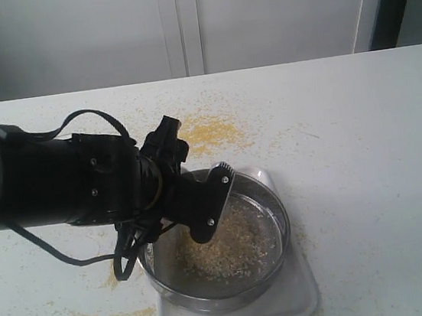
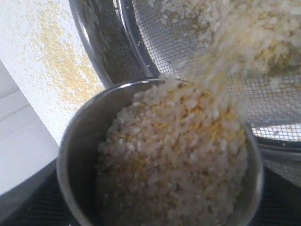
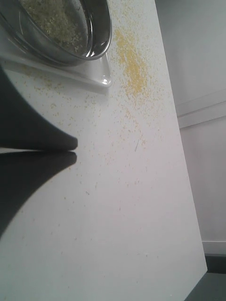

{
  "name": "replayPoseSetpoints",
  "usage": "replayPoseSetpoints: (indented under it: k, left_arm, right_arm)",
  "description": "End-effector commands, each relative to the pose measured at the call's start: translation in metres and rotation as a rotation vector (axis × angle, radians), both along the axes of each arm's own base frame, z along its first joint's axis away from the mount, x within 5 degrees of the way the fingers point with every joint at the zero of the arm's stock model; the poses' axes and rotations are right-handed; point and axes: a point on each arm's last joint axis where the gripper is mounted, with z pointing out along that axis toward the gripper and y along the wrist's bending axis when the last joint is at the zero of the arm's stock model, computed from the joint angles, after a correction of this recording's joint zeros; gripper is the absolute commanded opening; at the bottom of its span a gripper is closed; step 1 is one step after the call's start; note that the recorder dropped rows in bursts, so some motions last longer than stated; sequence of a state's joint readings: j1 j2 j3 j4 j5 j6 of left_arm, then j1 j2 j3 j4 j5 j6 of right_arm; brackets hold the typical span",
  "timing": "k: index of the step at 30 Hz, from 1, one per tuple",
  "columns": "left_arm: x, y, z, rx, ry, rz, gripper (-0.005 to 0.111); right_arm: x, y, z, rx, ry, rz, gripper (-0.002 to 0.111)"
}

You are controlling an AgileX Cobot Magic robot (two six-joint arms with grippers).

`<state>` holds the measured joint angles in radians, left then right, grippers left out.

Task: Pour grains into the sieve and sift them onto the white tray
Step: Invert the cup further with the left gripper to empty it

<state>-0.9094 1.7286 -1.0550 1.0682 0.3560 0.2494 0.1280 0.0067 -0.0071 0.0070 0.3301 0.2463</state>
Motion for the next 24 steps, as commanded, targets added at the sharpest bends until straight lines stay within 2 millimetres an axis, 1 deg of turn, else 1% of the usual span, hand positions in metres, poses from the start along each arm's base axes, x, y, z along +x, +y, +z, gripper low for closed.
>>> replayPoseSetpoints:
  k: [1,9,12,17,22,24]
  left_arm:
    - [-0.003,-0.006,0.002,0.05,-0.036,-0.067,0.0]
    - [0.0,-0.006,-0.013,0.123,-0.029,-0.063,0.0]
    - [0.001,-0.007,-0.015,0.139,-0.038,-0.075,0.0]
    - [0.003,-0.012,-0.008,0.131,-0.057,-0.068,0.0]
    - [-0.003,-0.027,0.003,0.103,-0.088,-0.108,0.0]
    - [-0.003,-0.03,0.006,0.126,-0.126,-0.14,0.0]
  right_arm:
    - [0.0,0.0,-0.001,0.004,-0.008,0.003,0.0]
    - [0.0,0.0,-0.001,0.004,-0.008,0.003,0.0]
    - [0.0,0.0,-0.001,0.004,-0.008,0.003,0.0]
    - [0.0,0.0,-0.001,0.004,-0.008,0.003,0.0]
    - [0.0,0.0,-0.001,0.004,-0.008,0.003,0.0]
    - [0.0,0.0,-0.001,0.004,-0.008,0.003,0.0]
